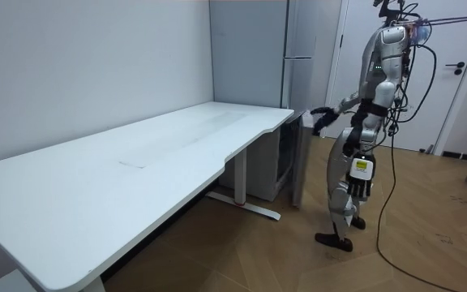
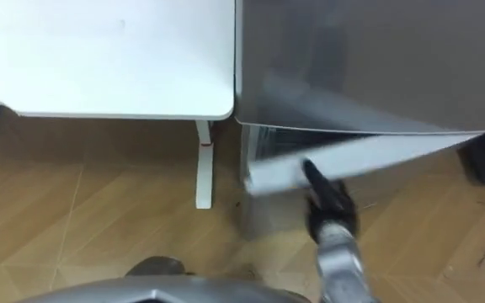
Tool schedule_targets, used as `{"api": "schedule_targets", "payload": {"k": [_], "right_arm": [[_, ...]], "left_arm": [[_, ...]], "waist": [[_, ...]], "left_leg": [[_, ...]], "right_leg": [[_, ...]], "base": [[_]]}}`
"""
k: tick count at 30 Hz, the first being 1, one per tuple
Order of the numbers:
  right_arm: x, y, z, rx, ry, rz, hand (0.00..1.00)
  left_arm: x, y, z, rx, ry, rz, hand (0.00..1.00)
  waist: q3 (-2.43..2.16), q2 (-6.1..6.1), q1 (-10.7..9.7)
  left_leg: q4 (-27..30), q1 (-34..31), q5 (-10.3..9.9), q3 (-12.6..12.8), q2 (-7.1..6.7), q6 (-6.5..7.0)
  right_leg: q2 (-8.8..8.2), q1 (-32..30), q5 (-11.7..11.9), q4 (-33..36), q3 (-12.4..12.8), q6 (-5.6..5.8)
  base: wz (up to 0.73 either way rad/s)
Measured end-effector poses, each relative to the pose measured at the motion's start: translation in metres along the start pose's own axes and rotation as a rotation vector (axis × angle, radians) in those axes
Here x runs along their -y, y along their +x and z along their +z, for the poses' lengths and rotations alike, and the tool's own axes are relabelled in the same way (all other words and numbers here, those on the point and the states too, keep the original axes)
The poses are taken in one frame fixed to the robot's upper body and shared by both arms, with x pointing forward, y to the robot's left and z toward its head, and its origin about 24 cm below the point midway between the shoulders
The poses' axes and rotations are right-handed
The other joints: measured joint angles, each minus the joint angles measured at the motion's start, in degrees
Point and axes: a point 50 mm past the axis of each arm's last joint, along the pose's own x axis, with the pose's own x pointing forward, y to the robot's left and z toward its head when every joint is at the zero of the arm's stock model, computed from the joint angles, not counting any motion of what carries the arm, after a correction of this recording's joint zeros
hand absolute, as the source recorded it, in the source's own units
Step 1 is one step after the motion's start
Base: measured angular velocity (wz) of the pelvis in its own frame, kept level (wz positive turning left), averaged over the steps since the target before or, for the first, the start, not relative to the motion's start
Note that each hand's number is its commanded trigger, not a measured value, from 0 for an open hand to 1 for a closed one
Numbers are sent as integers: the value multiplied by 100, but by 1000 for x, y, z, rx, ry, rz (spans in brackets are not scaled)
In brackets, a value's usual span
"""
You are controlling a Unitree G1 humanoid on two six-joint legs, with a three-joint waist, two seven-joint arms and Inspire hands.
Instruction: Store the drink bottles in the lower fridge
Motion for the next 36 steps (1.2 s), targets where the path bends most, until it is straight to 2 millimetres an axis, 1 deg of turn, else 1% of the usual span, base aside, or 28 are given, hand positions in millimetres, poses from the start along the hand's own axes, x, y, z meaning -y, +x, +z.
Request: {"api": "schedule_targets", "payload": {"k": [1, 2, 3, 4, 5, 6, 7, 9, 11, 12, 15, 17, 19, 20, 22, 24, 25, 26, 27, 28, 29, 31, 32, 33, 34, 35, 36], "right_arm": [[-19, 5, -10, -67, -8, 83, 0], [-22, 6, -17, -96, 4, 94, 0], [-25, 4, -28, -160, -10, 137, 0], [-30, 3, -35, -218, -31, 180, 0], [-33, 3, -36, -237, -35, 201, 0], [-38, 3, -38, -258, -30, 240, 0], [-41, 4, -38, -270, -32, 272, 0], [-42, 3, -37, -283, -35, 301, 0], [-39, 2, -36, -299, -41, 309, 0], [-37, 2, -35, -307, -45, 307, 0], [-35, 0, -36, -336, -49, 318, 0], [-34, -1, -36, -347, -49, 326, 0], [-32, -1, -34, -349, -58, 326, 0], [-32, -1, -34, -348, -63, 326, 0], [-33, -1, -33, -346, -74, 329, 0], [-32, 0, -33, -351, -97, 327, 0], [-31, 0, -32, -353, -101, 326, 0], [-29, 0, -32, -359, -114, 318, 0], [-25, -1, -29, -359, -144, 309, 0], [-19, 0, -27, -354, -195, 295, 0], [-15, 0, -26, -353, -221, 282, 0], [7, -2, -24, -364, -311, 198, 0], [14, -3, -24, -368, -321, 174, 0], [27, -4, -23, -375, -352, 122, 0], [41, -6, -19, -384, -393, 64, 0], [49, -7, -17, -387, -412, 28, 0], [69, -11, -11, -391, -458, -60, 0]], "left_arm": [[3, 0, -1, 5, 6, -7, 0], [4, -1, -2, 7, 9, -10, 0], [8, -1, -4, 7, 7, -17, 0], [10, -1, -6, 2, 6, -24, 0], [11, -1, -7, 0, 5, -27, 0], [12, -1, -7, -1, 4, -32, 0], [13, -1, -8, -2, 8, -39, 0], [13, -1, -6, 3, 17, -42, 0], [11, -1, 2, 19, 25, -41, 0], [10, -1, 6, 26, 34, -37, 0], [5, -1, 16, 49, 50, -18, 0], [3, -1, 22, 58, 53, -5, 0], [0, -2, 28, 70, 53, 10, 0], [0, -2, 28, 72, 54, 14, 0], [-2, -2, 30, 76, 58, 18, 0], [-1, -2, 28, 67, 57, 15, 0], [-1, -2, 27, 63, 57, 14, 0], [0, -2, 26, 57, 57, 13, 0], [0, -2, 24, 49, 54, 13, 0], [0, -1, 22, 43, 50, 12, 0], [0, -1, 21, 40, 49, 11, 0], [1, -1, 13, 25, 23, 10, 0], [0, -1, 11, 20, 13, 12, 0], [-2, -1, 5, 5, -9, 16, 0], [-3, -1, 2, 1, -38, 19, 0], [-4, -1, 1, -4, -50, 21, 0], [-6, -1, -2, -13, -74, 25, 0]], "waist": [[-3, 37, 11], [-4, 50, 24], [3, 92, 31], [1, 130, 37], [6, 150, 36], [-12, 157, 27], [-16, 186, 11], [-27, 223, -5], [-43, 255, -22], [-46, 274, -42], [-61, 315, -51], [-63, 320, -118], [-63, 316, -162], [-73, 305, -182], [-92, 244, -238], [-108, 200, -297], [-102, 193, -307], [-103, 159, -334], [-137, 112, -361], [-128, 75, -391], [-125, 65, -407], [-117, 22, -540], [-114, 4, -572], [-117, -27, -631], [-119, -52, -657], [-120, -58, -666], [-122, -78, -698]], "left_leg": [[-6, 20, 9, -13, -2, -8], [-8, 42, 11, -20, -6, -11], [-28, 75, 10, -32, -14, -12], [-43, 77, 10, -31, -23, -12], [-62, 76, 10, -25, -27, -12], [-107, 77, 11, -22, -44, -11], [-111, 81, 11, -5, -49, -10], [-122, 84, 3, 45, -48, -3], [-129, 71, -5, 105, -43, 0], [-133, 84, -8, 154, -34, 0], [-211, 205, -24, 411, 25, -8], [-256, 277, -25, 487, 26, -9], [-307, 356, -31, 595, 25, -5], [-312, 359, -35, 607, 25, -2], [-312, 359, -35, 607, 18, 3], [-290, 385, -34, 604, 15, 4], [-287, 412, -34, 595, 12, 5], [-293, 477, -35, 584, 9, 3], [-293, 477, -35, 568, 9, 3], [-289, 476, -35, 552, 7, 3], [-289, 477, -35, 542, 5, 3], [-305, 497, -41, 465, -17, 7], [-309, 507, -41, 439, -21, 7], [-317, 525, -40, 402, -26, 6], [-323, 526, -41, 402, -26, 6], [-323, 526, -41, 399, -27, 5], [-324, 532, -42, 358, -43, 5]], "right_leg": [[2, 18, -6, 0, -13, -11], [6, 44, -5, 4, -13, -14], [5, 90, -4, -15, -17, -14], [-1, 82, -6, -22, -5, -13], [-3, 77, -6, -35, 1, -13], [-11, 81, -5, -83, 6, -13], [-19, 76, -5, -83, 22, -13], [-26, 55, -6, -86, 61, -12], [-32, -13, -6, -56, 103, -12], [-35, -36, -6, -4, 140, -11], [-20, -104, -6, 124, 262, -11], [-21, -92, -6, 144, 306, -11], [-21, -101, -7, 206, 403, -9], [-23, -99, -8, 207, 404, -9], [-26, -91, -11, 196, 418, -5], [-26, -57, -11, 188, 422, -4], [-26, -29, -11, 181, 421, -4], [-26, 6, -11, 134, 412, -4], [-25, 13, -11, 103, 393, -4], [-24, 31, -11, 99, 373, -4], [-24, 56, -10, 94, 366, -4], [-31, 171, -6, -9, 293, 7], [-31, 183, -7, -10, 278, 7], [-31, 194, -9, -14, 246, 9], [-34, 192, -9, -28, 233, 9], [-35, 205, -8, -47, 228, 8], [-40, 252, -5, -99, 220, 11]], "base": [[12], [10], [4], [0], [0], [0], [-4], [-11], [-16], [-24], [-39], [-28], [-25], [-14], [-2], [0], [3], [5], [8], [8], [14], [17], [17], [9], [7], [5], [10]]}}
